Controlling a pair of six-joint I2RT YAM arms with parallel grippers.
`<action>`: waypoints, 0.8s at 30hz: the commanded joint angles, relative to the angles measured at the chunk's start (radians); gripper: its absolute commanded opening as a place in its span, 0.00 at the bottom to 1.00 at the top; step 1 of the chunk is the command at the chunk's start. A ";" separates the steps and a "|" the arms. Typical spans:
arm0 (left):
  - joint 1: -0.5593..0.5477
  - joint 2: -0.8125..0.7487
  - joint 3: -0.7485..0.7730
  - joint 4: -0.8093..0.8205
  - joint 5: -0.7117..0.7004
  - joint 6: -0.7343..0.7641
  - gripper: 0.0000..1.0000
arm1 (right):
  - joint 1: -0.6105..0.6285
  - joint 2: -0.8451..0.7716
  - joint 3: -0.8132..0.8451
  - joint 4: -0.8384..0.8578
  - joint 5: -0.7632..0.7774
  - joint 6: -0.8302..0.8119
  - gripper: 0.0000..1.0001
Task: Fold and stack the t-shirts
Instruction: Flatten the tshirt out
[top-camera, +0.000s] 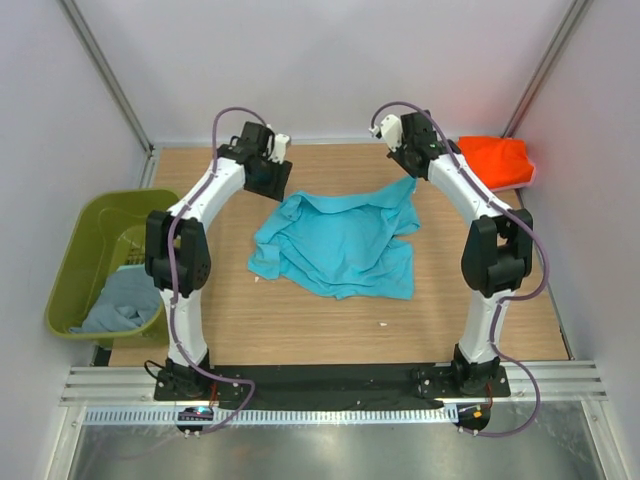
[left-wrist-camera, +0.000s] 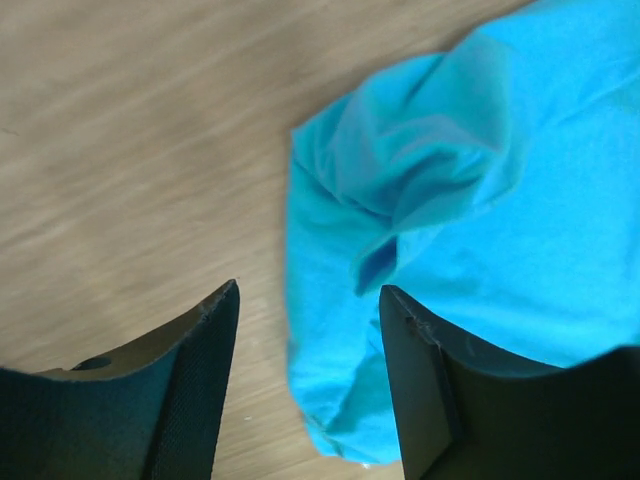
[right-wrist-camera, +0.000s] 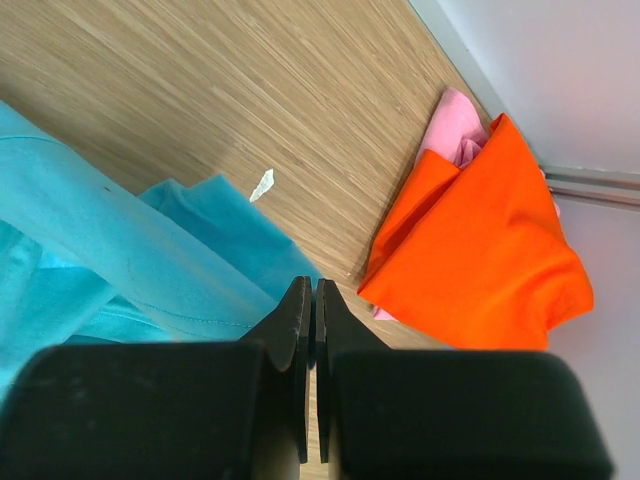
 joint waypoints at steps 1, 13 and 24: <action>0.060 0.006 -0.046 -0.065 0.325 -0.153 0.58 | -0.003 0.024 0.041 0.034 -0.002 0.022 0.01; 0.115 0.047 -0.057 -0.018 0.580 -0.212 0.52 | -0.016 0.058 0.068 0.023 0.012 0.019 0.01; 0.118 0.095 0.019 -0.021 0.506 -0.192 0.48 | -0.017 0.057 0.081 0.015 0.023 0.019 0.01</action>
